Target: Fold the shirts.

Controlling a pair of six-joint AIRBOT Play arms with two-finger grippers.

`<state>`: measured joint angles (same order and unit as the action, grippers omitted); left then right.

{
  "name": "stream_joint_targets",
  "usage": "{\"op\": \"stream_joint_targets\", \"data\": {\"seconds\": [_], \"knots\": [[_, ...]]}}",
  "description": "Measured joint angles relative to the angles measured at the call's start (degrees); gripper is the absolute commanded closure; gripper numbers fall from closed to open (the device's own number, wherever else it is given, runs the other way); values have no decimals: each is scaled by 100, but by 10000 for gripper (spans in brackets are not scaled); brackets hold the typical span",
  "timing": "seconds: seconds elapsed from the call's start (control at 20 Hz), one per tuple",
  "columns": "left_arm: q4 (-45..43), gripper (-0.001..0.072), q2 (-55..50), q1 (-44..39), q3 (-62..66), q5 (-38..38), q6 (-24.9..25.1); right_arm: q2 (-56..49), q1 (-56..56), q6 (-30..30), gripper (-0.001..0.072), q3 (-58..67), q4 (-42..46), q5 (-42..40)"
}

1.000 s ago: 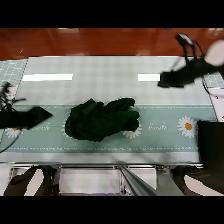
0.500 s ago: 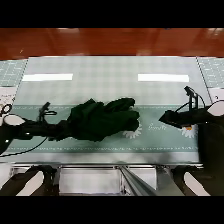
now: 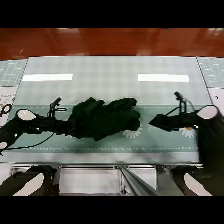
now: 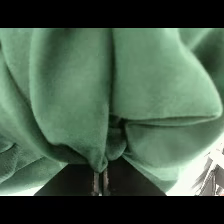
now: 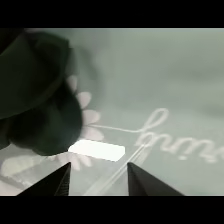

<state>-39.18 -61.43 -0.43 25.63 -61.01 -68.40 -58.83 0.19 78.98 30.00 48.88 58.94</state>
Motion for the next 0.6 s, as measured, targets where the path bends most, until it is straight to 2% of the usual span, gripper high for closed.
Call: {"op": "stream_joint_targets", "data": {"seconds": [0.3, 0.4, 0.45, 0.6], "knots": [[17, 691, -15, -17, 46, -9, 33, -1298, 1064, -437, 310, 291, -1069, -632], [17, 690, -15, -17, 55, -13, 39, -1685, 1314, -507, 471, 568, -1311, -778], [20, 690, -15, -4, 74, -17, 48, -1864, 1410, -535, 664, 730, -1366, -868], [28, 691, -15, 179, 354, -70, 48, -2144, 1534, -625, 686, 1226, -1467, -850]]}}
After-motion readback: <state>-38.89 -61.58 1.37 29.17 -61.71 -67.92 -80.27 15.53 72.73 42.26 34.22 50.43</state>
